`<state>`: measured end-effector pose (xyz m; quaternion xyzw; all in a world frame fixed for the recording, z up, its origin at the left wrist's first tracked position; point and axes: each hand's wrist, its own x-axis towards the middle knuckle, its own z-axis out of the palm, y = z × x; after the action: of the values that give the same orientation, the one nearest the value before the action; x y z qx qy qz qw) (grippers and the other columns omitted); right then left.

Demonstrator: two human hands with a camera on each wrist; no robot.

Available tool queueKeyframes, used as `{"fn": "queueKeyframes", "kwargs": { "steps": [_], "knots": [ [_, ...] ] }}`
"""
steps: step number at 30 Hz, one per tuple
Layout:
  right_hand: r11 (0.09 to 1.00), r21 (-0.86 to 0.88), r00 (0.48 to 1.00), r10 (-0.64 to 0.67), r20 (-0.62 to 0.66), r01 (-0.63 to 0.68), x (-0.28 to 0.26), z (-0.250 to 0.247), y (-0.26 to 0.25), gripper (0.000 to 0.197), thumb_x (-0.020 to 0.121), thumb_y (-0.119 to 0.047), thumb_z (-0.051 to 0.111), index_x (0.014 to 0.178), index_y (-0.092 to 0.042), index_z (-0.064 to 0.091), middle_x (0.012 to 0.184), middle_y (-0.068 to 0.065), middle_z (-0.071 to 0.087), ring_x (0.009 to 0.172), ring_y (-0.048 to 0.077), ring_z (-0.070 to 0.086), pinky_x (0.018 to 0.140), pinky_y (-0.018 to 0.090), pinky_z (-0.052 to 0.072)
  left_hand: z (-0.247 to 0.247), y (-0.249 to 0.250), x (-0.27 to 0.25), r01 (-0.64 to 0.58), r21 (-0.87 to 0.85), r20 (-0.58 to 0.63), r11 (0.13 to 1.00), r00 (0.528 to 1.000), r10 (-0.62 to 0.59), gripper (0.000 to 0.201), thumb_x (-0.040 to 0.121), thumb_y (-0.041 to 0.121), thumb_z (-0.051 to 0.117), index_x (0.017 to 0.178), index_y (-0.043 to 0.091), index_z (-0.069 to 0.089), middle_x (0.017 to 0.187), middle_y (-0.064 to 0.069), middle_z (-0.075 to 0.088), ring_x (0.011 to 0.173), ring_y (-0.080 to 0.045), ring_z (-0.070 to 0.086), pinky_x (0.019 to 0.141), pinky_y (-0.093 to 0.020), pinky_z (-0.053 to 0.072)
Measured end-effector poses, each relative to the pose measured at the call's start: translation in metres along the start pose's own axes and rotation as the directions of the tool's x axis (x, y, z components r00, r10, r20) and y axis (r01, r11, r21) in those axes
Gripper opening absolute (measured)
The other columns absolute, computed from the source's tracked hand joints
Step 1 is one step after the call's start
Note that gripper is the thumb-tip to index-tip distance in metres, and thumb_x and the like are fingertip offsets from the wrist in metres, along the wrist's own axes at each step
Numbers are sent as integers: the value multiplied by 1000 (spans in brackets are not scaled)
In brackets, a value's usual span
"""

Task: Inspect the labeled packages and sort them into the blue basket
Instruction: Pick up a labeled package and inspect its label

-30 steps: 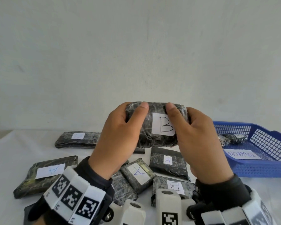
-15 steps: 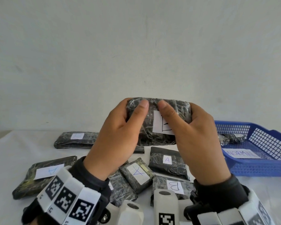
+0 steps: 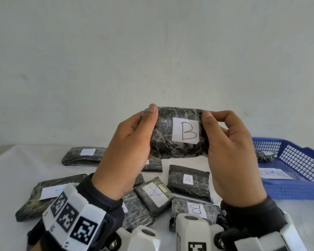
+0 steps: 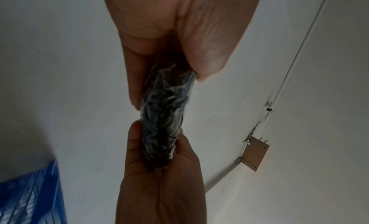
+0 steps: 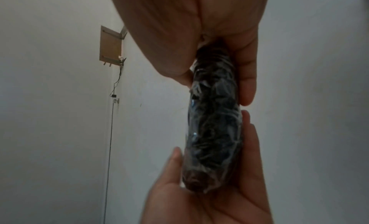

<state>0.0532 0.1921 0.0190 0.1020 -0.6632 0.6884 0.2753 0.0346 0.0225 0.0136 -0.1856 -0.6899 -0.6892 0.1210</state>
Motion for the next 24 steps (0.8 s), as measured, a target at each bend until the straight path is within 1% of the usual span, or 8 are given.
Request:
{"fn": "queueKeyframes", "kwargs": {
  "steps": [4, 7, 10, 14, 16, 19, 22, 24],
  "knots": [
    [999, -50, 1000, 5, -2, -5, 3, 0, 4, 23, 104, -38, 59, 97, -19, 70, 87, 27, 67, 69, 33, 52, 66, 50, 49, 1, 5, -3, 8, 29, 51, 1000, 999, -10, 76, 94, 73, 42, 121, 3, 56, 103, -32, 64, 94, -52, 62, 93, -74, 49],
    [995, -71, 994, -76, -72, 71, 5, -2, 5, 22, 102, -33, 63, 98, -17, 78, 87, 11, 77, 84, 34, 72, 78, 50, 60, 2, 6, -4, 22, 13, 6, 1000, 1000, -22, 77, 93, 73, 44, 121, 2, 55, 95, -22, 65, 86, -39, 59, 92, -72, 52],
    [995, -49, 994, -85, -63, 82, 5, -2, 5, 27, 101, -34, 64, 100, -14, 81, 90, 16, 78, 93, 44, 71, 84, 60, 60, 4, 8, -6, 49, 41, 39, 998, 998, -51, 78, 93, 79, 43, 114, 6, 58, 101, -1, 56, 91, -37, 61, 96, -63, 52],
    [984, -95, 988, -154, -28, 150, 2, -1, 1, 16, 100, -29, 67, 91, -23, 79, 88, 5, 80, 89, 31, 76, 80, 47, 63, 5, 9, -9, 12, 46, 34, 999, 999, -14, 74, 91, 73, 54, 118, 4, 57, 102, -31, 64, 90, -48, 64, 94, -74, 49],
    [982, -103, 986, -161, -41, 156, 1, 0, 1, 17, 100, -27, 68, 88, -24, 79, 87, 4, 80, 81, 24, 75, 76, 44, 62, 4, 10, -9, -4, 33, 25, 999, 1000, 3, 75, 89, 70, 56, 118, 0, 56, 104, -35, 62, 96, -57, 61, 92, -76, 48],
    [979, -109, 985, -174, -7, 172, -1, 1, -2, 22, 99, -31, 68, 92, -14, 79, 85, 10, 78, 78, 29, 72, 69, 43, 60, 2, 14, -11, -51, 98, 49, 994, 998, 47, 78, 89, 73, 48, 112, -1, 55, 94, -28, 64, 88, -50, 61, 92, -71, 49],
    [967, -157, 978, -208, -32, 200, -1, -1, -3, 19, 97, -32, 72, 92, -16, 79, 81, 5, 78, 79, 32, 72, 65, 40, 61, 3, 16, -13, -62, 190, 70, 980, 996, 50, 72, 82, 82, 47, 103, 14, 60, 86, -20, 61, 84, -44, 61, 90, -66, 51],
    [966, -176, 979, -200, -38, 191, -2, -1, -4, 19, 97, -35, 71, 92, -18, 79, 81, 3, 78, 80, 31, 73, 68, 46, 62, 5, 13, -12, -92, 162, 39, 982, 995, 86, 50, 86, 76, 56, 102, 30, 69, 99, -22, 70, 95, -46, 66, 88, -64, 56]
  ]
}}
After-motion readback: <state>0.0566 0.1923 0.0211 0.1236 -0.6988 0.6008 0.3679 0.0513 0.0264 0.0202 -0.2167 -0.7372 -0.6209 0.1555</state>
